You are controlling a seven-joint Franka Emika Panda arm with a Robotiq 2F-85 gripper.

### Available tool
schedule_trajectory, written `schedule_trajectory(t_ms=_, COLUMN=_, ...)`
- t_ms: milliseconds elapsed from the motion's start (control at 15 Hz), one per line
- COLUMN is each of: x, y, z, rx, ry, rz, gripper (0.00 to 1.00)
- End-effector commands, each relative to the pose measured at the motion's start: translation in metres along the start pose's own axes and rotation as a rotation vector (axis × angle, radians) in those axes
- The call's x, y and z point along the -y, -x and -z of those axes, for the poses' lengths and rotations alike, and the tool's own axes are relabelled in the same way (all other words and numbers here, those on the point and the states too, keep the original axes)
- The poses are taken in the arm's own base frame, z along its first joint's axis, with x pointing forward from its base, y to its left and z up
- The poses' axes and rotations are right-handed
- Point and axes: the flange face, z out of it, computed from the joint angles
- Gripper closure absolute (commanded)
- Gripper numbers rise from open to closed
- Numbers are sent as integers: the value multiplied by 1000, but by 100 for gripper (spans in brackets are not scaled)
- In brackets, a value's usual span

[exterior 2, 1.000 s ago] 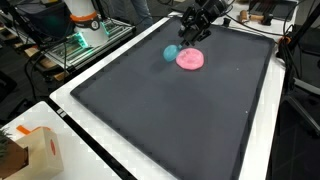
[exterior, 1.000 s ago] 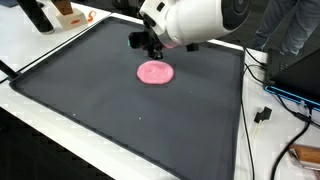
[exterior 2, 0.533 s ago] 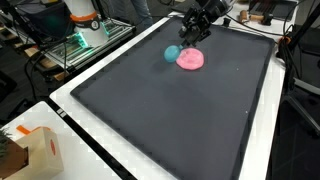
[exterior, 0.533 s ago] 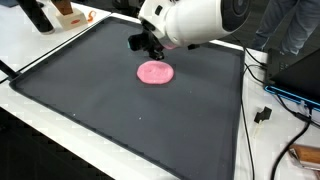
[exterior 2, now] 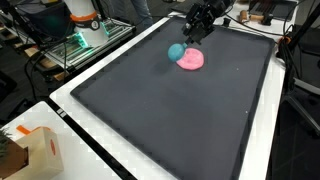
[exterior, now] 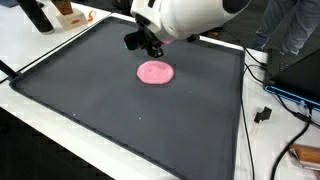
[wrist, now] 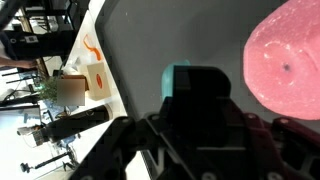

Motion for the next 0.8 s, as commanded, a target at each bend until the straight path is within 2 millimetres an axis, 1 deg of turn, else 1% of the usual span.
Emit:
schedule_trajectory(t_ms=0, x=-22, y=-8, z=10, rx=24, ry=-75, rz=60, gripper=75)
schedule_trajectory(t_ms=267, x=-43, y=-21, z=19, rx=53, ry=-197, rz=129, gripper=75)
schedule_trajectory(t_ms=467, x=-60, y=-34, z=25, rx=74, ry=-334, rz=188, gripper=75)
schedule_trajectory(t_ms=733, x=-77, y=-49, z=24, rx=96, ry=-522, rz=265, gripper=75)
